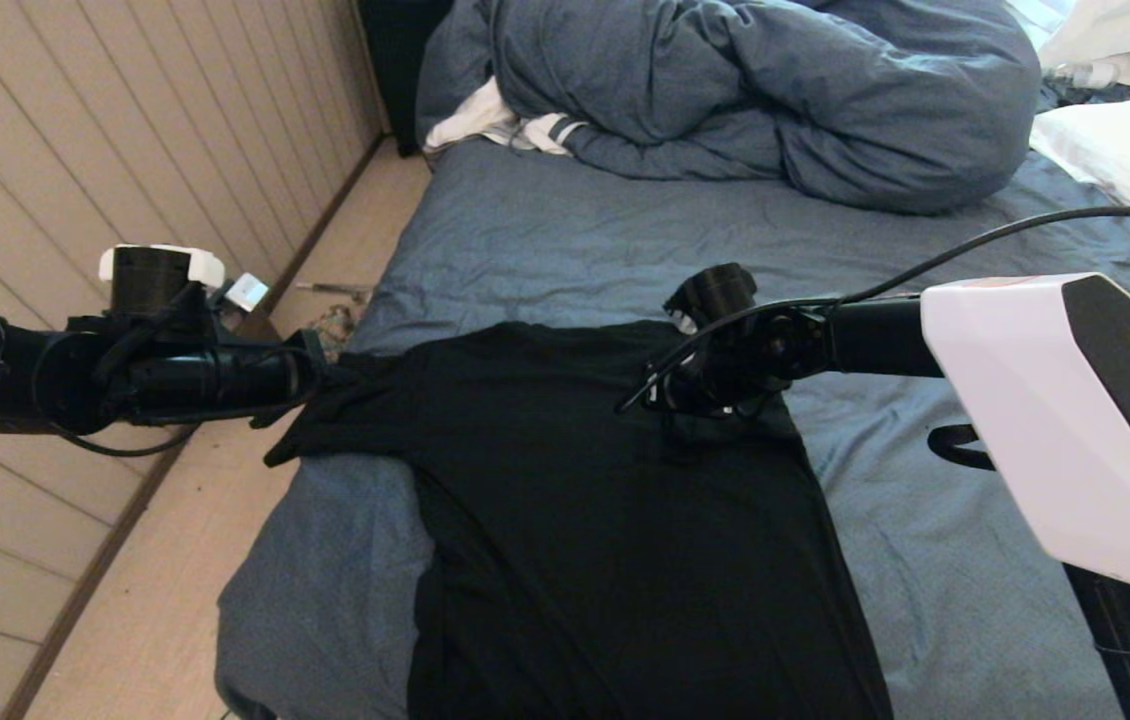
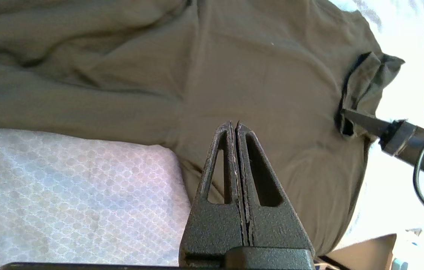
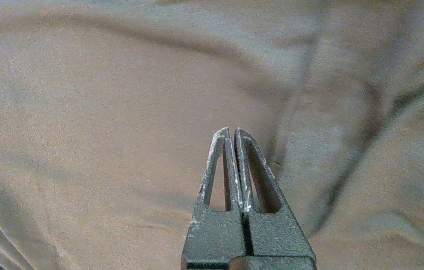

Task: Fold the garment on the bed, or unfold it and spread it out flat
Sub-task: Fold the black T-shirt

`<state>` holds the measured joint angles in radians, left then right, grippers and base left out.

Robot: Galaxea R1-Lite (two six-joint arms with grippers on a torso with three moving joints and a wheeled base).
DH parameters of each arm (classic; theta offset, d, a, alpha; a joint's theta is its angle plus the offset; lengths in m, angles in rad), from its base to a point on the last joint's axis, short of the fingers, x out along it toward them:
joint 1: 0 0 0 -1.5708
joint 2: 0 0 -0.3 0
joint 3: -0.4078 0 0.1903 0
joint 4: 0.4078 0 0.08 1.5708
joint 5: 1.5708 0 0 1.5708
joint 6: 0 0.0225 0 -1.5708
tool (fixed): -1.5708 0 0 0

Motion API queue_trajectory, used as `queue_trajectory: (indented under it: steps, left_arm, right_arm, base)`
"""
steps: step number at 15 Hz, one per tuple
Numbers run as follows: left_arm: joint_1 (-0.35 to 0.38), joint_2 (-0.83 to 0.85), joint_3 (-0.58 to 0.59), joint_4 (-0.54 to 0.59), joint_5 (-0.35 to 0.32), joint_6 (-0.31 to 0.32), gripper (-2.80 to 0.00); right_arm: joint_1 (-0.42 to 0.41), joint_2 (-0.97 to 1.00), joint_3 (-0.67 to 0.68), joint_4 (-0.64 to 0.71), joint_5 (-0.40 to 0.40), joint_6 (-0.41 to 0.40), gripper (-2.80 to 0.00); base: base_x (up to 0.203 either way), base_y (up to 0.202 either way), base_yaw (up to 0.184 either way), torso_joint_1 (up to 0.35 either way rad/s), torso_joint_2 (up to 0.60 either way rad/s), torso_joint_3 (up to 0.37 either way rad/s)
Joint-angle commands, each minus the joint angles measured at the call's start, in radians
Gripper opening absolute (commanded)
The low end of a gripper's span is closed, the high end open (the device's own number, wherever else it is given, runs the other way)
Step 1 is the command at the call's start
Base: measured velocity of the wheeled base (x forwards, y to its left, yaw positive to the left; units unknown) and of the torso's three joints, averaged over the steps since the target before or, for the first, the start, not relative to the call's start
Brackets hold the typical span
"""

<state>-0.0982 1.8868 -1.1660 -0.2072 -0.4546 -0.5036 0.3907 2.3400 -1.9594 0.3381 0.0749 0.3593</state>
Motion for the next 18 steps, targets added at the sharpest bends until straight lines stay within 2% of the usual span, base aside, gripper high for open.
queue_trajectory:
  steps: [1, 4, 10, 18]
  left_arm:
    - [0.0, 0.002, 0.0, -0.001, -0.003, -0.003, -2.8]
    - [0.0, 0.0, 0.0, -0.001, -0.003, -0.003, -2.8]
    - [0.0, -0.002, 0.003, -0.001, -0.004, -0.004, -2.8]
    - [-0.002, 0.001, 0.002, -0.001, -0.003, -0.003, -2.8]
  right_arm:
    - [0.001, -0.006, -0.001, -0.012, 0.0, -0.009, -2.8]
    - [-0.02, -0.064, -0.001, -0.063, -0.001, -0.009, -2.8]
    - [-0.161, -0.08, 0.0, -0.116, -0.063, -0.038, -2.8]
    - [-0.176, 0.035, 0.002, -0.122, -0.064, -0.043, -2.8]
  base:
    - [0.0, 0.0, 0.0, 0.0, 0.0, 0.0]
    - [0.0, 0.0, 0.0, 0.0, 0.0, 0.0]
    - [0.0, 0.0, 0.0, 0.0, 0.0, 0.0]
    - [0.0, 0.0, 0.0, 0.0, 0.0, 0.0]
